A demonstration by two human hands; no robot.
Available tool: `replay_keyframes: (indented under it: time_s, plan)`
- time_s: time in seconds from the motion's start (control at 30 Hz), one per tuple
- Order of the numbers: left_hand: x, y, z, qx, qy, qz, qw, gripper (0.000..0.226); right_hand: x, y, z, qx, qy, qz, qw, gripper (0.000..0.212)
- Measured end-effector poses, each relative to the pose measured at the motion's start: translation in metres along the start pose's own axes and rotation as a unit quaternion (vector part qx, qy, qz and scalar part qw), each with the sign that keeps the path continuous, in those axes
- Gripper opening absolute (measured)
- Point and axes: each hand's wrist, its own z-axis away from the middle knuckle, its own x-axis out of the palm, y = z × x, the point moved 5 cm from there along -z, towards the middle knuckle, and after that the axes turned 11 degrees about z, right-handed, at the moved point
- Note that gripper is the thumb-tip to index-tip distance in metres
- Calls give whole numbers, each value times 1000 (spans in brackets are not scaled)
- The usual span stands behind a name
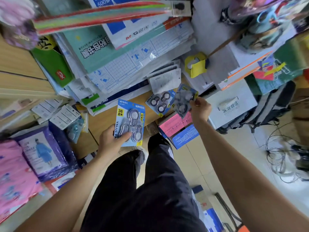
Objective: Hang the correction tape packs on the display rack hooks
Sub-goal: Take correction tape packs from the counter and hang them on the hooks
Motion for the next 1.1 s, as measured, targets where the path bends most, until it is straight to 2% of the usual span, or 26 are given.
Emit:
replay_keyframes:
  time_s: [0.1,0.2,0.3,0.37,0.47,0.67,0.83,1.03,1.1]
  plan:
    - [-4,16,16,16,-1,16,1000,14,-21,-6,31,30,-102,-153,982,8]
    - [-11,33,37,32,3,47,998,15,-44,-26,76,35,-186,-293,937,20]
    - [-25,46,59,43,13,86,995,24,-64,-50,119,16,-240,-381,893,32]
    - [-35,53,73,52,19,113,992,22,-72,-65,146,-8,-275,-411,869,45]
    - [-55,67,93,59,41,146,987,11,-78,-92,184,-54,-319,-395,860,58]
    - [-98,96,135,117,62,216,967,5,-64,-140,252,-139,-382,-302,862,58]
    - [-139,106,162,173,90,236,952,11,-59,-188,293,-183,-458,-243,835,41]
    - [-194,124,191,234,110,223,940,23,-60,-237,329,-254,-476,-173,824,26]
    - [-214,132,198,249,102,208,940,15,-60,-249,342,-284,-493,-139,810,26]
